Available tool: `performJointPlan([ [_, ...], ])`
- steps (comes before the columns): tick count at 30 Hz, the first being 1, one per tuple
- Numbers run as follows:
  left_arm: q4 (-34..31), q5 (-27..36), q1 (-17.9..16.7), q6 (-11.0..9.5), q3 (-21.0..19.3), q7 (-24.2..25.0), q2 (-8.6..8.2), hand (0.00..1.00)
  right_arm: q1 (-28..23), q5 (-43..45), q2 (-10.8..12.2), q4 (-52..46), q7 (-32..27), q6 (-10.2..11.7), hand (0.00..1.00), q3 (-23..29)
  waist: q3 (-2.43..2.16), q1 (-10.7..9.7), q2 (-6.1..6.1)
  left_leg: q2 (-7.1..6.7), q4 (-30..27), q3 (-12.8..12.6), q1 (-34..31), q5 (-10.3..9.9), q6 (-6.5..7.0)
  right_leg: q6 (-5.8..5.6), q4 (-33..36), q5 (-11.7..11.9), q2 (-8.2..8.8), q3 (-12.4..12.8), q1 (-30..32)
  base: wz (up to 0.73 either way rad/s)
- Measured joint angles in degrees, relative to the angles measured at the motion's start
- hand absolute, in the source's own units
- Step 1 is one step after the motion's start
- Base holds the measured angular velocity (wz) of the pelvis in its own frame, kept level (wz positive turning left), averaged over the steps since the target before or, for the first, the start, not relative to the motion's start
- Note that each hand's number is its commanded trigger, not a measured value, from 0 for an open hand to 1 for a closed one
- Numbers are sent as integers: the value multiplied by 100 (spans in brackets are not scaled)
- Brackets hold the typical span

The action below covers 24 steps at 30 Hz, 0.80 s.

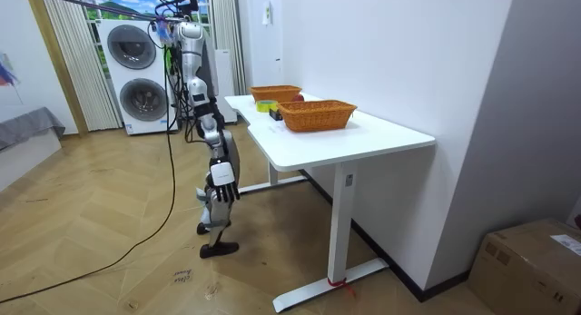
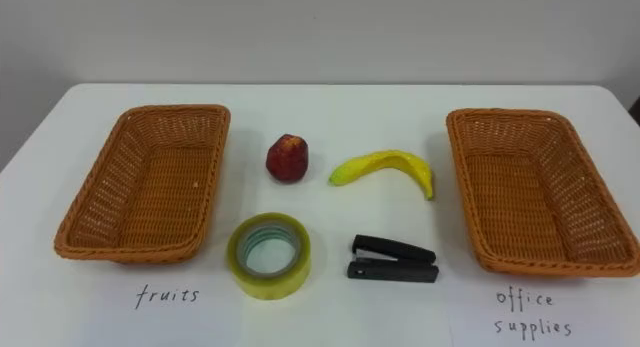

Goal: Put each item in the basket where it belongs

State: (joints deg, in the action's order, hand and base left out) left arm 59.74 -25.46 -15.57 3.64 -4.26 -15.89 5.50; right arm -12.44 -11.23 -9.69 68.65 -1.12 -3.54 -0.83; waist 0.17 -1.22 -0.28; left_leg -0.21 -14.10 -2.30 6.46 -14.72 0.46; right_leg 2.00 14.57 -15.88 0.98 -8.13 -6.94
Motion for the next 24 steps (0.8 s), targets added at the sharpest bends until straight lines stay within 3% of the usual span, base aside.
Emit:
performJointPlan([
  [6,4,30,-51,-4,-12,-11,-8,0,54,-553,31,18,8,217,0,55,-5,9,34,4,18,-33,25,0,0,-1,-12,0,1,15,3,-1],
  [14,224,50,-146,24,-173,-10,-15,0,79,-1379,46,264,184,225,0,50,-8,12,46,25,94,-123,114,0,0,-5,-96,45,-34,107,-42,-5],
  [24,227,112,-164,89,-267,23,-17,0,110,-1652,126,441,200,220,0,112,-10,-2,-30,40,102,-239,161,0,0,-9,-103,75,-54,207,-40,-6],
])
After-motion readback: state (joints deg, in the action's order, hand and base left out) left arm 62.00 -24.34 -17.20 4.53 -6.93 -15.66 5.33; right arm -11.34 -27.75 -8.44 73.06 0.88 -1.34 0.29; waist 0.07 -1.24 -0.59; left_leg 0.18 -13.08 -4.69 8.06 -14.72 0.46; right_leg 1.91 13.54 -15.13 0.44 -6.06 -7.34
